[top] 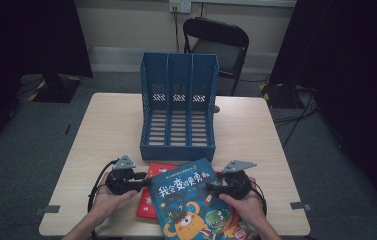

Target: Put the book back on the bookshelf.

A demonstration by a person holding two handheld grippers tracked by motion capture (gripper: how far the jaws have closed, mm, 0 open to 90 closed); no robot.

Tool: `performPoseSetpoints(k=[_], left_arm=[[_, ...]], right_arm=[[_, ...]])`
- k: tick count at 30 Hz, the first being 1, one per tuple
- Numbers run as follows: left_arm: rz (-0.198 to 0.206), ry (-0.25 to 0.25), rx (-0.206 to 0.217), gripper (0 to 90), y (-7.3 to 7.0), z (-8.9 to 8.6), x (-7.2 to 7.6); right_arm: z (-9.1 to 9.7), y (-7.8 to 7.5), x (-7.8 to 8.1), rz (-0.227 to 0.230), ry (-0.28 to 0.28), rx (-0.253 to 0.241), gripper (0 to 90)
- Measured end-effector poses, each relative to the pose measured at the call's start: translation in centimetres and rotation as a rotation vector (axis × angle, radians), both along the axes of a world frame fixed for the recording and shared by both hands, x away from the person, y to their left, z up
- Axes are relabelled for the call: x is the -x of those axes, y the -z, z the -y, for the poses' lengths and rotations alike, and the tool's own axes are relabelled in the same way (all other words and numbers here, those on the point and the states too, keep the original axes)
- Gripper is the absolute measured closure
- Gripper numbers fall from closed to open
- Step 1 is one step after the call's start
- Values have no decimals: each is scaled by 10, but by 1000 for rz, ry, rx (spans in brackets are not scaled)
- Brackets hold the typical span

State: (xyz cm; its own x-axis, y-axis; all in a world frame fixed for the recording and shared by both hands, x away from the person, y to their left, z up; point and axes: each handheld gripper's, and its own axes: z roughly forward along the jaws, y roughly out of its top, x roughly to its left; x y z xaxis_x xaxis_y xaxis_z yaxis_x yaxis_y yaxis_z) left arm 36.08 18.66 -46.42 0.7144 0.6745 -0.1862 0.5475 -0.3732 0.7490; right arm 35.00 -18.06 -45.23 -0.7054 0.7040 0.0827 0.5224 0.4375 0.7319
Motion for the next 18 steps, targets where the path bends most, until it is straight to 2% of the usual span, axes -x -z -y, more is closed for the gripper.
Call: performPoseSetpoints(k=[6, 10, 11, 13, 15, 16, 17, 18], left_arm=[[26, -22, -1, 631, 1, 10, -11], [10, -32, -4, 600, 0, 12, -19], [-6, -35, 14, 600, 1, 11, -20], [-43, -34, 57, 645, 2, 10, -17], [-46, -6, 44, 622, 0, 11, -9], [-56, 27, 54, 599, 0, 13, -3], [-43, 47, 15, 556, -2, 17, 8], [-43, 47, 15, 546, -2, 17, 8]], right_arm=[[8, 0, 5, 4, 20, -6, 403], [12, 1, 8, 12, 32, -14, 404], [13, 1, 8, 13, 31, -16, 405], [13, 2, 8, 12, 30, -19, 405], [14, 2, 8, 14, 29, -21, 405], [14, 2, 8, 13, 29, -20, 405], [14, 2, 8, 14, 29, -22, 406], [14, 2, 8, 14, 29, -22, 406]])
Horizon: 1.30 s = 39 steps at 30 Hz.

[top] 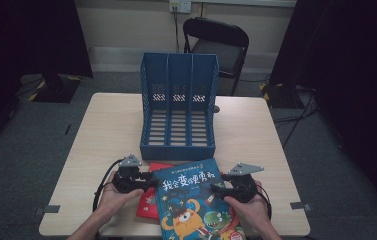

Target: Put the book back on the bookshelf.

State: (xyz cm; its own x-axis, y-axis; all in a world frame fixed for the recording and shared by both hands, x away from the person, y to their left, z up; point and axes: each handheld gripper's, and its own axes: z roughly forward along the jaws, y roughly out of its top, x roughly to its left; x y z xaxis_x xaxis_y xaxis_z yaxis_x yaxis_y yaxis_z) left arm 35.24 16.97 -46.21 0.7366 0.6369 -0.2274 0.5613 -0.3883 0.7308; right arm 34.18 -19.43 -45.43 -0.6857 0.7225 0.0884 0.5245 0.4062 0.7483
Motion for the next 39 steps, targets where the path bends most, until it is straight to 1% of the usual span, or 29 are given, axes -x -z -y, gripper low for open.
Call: performPoseSetpoints(k=[1, 2, 3, 5, 6, 7, 8, 9, 10, 12, 14, 16, 17, 18, 19, 20, 22, 24, 26, 27, 28, 29, 30, 31, 32, 33, 35, 37, 39], left_arm=[[-3, -2, 6, 546, 0, 1, 2], [-14, -7, 20, 540, 0, 2, 5], [6, -7, 6, 508, 1, 5, 11], [0, -17, 8, 496, 0, 6, 11], [-12, -38, 10, 496, 0, 7, 11], [-7, -39, 0, 497, 0, 8, 12], [4, -31, 1, 493, 0, 9, 11], [4, -31, 1, 496, 0, 9, 11], [5, -39, 7, 504, 1, 8, 7], [7, -48, 13, 501, 1, 9, 4], [2, -62, 2, 463, 0, 12, -2], [26, -72, -12, 418, 1, 16, -9], [19, -78, -2, 418, 1, 16, -12], [19, -78, -2, 421, 1, 16, -12], [14, -81, 13, 430, 2, 15, -15], [10, -78, 13, 430, 2, 14, -16], [26, -66, -1, 433, 2, 15, -19], [34, -62, -1, 429, 3, 15, -19], [41, -60, 7, 430, 4, 14, -19], [49, -56, 26, 448, 5, 11, -17], [49, -56, 26, 458, 5, 11, -17], [53, -47, 35, 458, 6, 10, -15], [51, -14, 24, 452, 5, 8, -13], [22, -3, 45, 431, 5, 7, -10], [22, -3, 45, 395, 5, 7, -10], [24, 3, 51, 381, 5, 8, -4], [30, 6, 50, 382, 6, 9, -1], [18, 19, 47, 370, 4, 9, 1], [6, 7, 42, 369, 3, 10, 2]], right_arm=[[0, 0, 0, 0, 1, -1, 406], [0, 0, 0, 0, 2, 0, 405], [0, 0, 0, 0, 4, 2, 406], [-1, 0, 1, -2, 6, 3, 407], [-1, -1, 1, -4, 6, 5, 407], [-1, -1, 0, -8, 5, 8, 406], [-1, -2, 0, -14, 4, 11, 403], [-1, -2, 0, -14, 4, 11, 403], [-1, -1, 1, -13, 4, 9, 395], [-2, -2, 1, -13, 5, 10, 389], [-3, -2, 3, -12, 4, 13, 375], [-4, -2, 6, -12, 2, 17, 365], [-4, -2, 6, -14, 0, 15, 365], [-4, -2, 6, -14, 0, 15, 365], [-4, -1, 7, -12, -2, 13, 366], [-4, -1, 7, -12, -2, 13, 366], [-4, -1, 8, -7, 2, 11, 365], [-4, 1, 8, 7, 4, 5, 352], [-3, 2, 7, 8, 4, -4, 343], [-3, 1, 7, 7, 2, -2, 341], [-3, 1, 7, 7, 2, -2, 341], [-3, 1, 7, 5, 1, -2, 339], [-3, 1, 7, 3, 1, -5, 338], [-2, 2, 6, 0, 2, -11, 337], [-2, 2, 6, 0, 2, -11, 337], [-1, 2, 6, 0, 2, -16, 336], [-1, 2, 6, -1, 2, -17, 336], [-1, 2, 7, -1, 0, -20, 337], [0, 3, 7, -1, -2, -23, 336]])
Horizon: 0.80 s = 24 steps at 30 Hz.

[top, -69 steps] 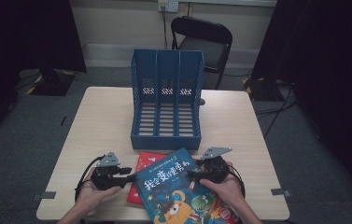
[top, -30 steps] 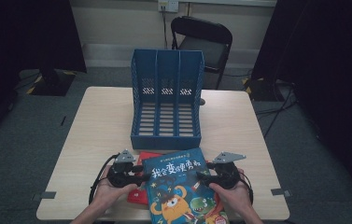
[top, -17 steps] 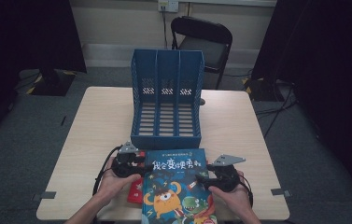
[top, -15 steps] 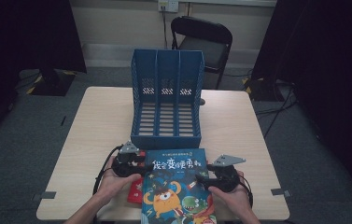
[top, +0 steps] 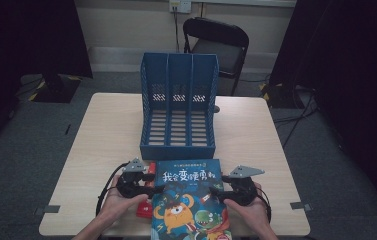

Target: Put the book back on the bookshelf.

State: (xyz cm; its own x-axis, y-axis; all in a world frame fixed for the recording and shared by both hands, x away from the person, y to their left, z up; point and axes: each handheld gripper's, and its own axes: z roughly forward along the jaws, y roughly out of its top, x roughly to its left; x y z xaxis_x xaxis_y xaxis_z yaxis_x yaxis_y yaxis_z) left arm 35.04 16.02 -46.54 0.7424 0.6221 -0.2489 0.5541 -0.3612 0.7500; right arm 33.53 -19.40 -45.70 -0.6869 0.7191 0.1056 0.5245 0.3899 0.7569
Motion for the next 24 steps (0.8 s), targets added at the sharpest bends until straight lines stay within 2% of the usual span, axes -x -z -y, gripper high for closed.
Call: performPoseSetpoints(k=[3, 4, 6, 8, 11, 14, 18, 21, 24], left_arm=[[-11, -4, 7, 355, 0, 1, 2], [-15, -5, 10, 354, 0, 1, 2], [-34, -9, 30, 353, 0, 1, 1], [-32, -5, 30, 354, 0, 2, 0], [-40, 0, 59, 355, 1, 5, -2], [-4, 39, 35, 335, 2, 15, 0], [1, 35, 31, 313, 2, 21, 0], [31, 36, 20, 355, 3, 21, -2], [26, 42, 34, 364, 4, 20, -4]], right_arm=[[1, 1, 0, -3, -10, -12, 295], [2, 3, -1, -19, -30, -22, 233], [2, 3, -1, -31, -32, -26, 229], [2, 3, -1, -35, -30, -21, 229], [5, 3, -1, -35, -11, -14, 220], [12, 2, -4, -44, 14, -8, 228], [17, 2, -8, -46, 18, -12, 230], [20, 2, -10, -42, 23, -16, 222], [21, 3, -11, -41, 26, -24, 219]])
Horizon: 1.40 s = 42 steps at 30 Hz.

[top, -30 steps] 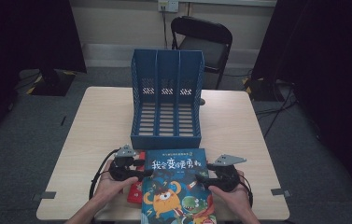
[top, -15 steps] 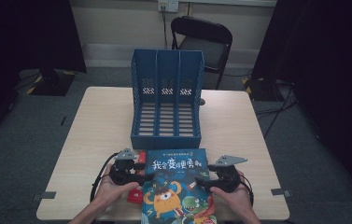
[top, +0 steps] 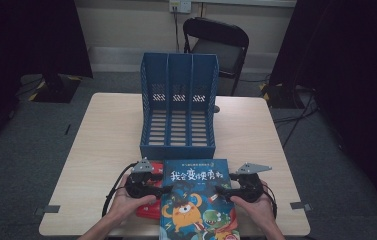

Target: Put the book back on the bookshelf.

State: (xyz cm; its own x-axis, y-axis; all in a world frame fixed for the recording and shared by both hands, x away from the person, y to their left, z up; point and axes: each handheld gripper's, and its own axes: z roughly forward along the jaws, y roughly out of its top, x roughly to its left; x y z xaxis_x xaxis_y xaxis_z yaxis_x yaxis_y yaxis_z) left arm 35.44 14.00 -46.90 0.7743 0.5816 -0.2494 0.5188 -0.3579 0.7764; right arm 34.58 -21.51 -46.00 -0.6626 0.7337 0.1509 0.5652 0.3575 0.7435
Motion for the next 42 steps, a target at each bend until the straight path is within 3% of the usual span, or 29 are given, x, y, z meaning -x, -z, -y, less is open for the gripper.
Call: performPoseSetpoints(k=[4, 10, 12, 18, 21, 27, 30, 34, 38, 42], left_arm=[[-2, 3, 28, 360, 2, -2, 0], [24, 9, 41, 363, 5, -4, 1], [40, 15, 31, 362, 5, -3, 2], [38, 10, 44, 362, 6, -4, 1], [45, 3, 45, 361, 7, -4, 0], [13, -3, 82, 369, 8, -8, -5], [1, -4, 91, 424, 8, -10, -7], [-14, -9, 104, 425, 8, -11, -9], [-32, -13, 120, 442, 9, -13, -11], [-27, -19, 116, 445, 9, -14, -12]], right_arm=[[3, 3, -4, -46, 15, -42, 198], [3, 6, -8, -69, 8, -68, 168], [1, 5, -9, -57, 8, -54, 158], [-1, 2, -7, -38, 11, -42, 158], [-3, -3, -4, -7, 14, -37, 160], [-3, -9, -4, 18, 5, -42, 165], [-5, -14, -9, 22, -18, -77, 172], [-10, -19, -13, 25, -34, -89, 176], [-11, -19, -22, -13, -69, -97, 174], [-12, -15, -32, -25, -65, -100, 165]])
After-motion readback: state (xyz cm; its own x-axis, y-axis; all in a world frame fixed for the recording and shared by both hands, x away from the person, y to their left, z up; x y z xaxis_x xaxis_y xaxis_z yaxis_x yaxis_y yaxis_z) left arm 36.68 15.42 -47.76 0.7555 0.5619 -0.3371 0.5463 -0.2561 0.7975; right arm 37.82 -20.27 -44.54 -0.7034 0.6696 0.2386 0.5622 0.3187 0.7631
